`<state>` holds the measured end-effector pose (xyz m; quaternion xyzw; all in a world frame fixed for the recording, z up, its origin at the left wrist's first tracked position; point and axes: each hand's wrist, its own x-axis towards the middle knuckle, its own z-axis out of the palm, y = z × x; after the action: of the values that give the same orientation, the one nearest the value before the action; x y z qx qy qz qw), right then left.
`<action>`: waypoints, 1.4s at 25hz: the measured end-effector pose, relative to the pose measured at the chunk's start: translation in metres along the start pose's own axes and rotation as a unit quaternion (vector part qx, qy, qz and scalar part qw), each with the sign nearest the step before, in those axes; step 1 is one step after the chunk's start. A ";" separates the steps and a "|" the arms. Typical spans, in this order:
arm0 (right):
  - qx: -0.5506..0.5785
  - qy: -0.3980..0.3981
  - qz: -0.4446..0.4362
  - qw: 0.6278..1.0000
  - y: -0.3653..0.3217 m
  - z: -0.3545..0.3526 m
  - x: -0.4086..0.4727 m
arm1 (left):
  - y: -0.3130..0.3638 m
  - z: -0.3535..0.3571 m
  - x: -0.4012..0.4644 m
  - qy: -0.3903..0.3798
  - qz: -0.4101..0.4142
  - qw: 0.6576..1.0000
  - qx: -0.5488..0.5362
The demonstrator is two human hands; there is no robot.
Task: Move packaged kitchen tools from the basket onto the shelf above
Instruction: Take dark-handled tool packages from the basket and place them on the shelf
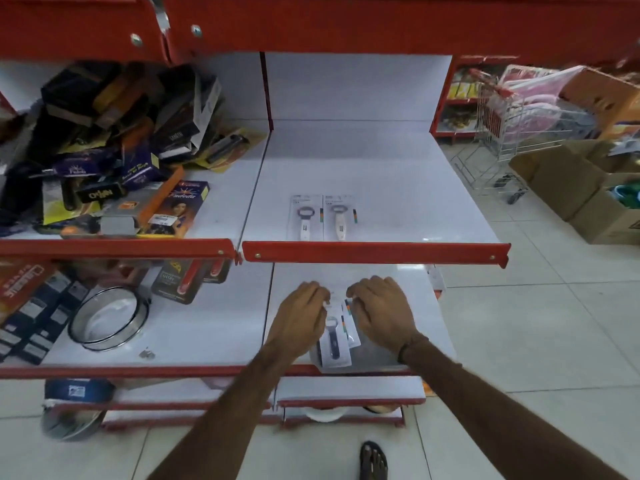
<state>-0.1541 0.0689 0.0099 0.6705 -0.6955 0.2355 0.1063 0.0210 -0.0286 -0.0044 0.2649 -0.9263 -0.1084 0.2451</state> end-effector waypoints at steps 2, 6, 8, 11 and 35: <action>-0.024 -0.146 0.083 0.985 0.012 0.025 -0.009 | -0.015 0.029 -0.010 -0.126 -0.103 0.987 0.003; 0.008 -0.278 0.175 0.945 0.033 0.061 0.006 | -0.030 0.069 -0.004 -0.223 -0.142 0.964 0.025; -0.001 -0.311 0.158 0.937 0.045 0.084 0.024 | -0.038 0.088 0.005 -0.236 -0.154 0.959 0.042; -0.011 -0.338 0.110 0.935 0.055 0.113 0.049 | -0.047 0.103 0.018 -0.202 -0.177 0.962 0.038; 0.024 -0.033 0.102 0.994 -0.001 -0.075 0.007 | 0.066 -0.084 0.031 -0.074 -0.005 0.992 -0.103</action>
<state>-0.1665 0.0977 0.0781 0.6057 -0.7577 0.2392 0.0421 0.0121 0.0041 0.1023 0.2336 -0.9245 -0.2242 0.2013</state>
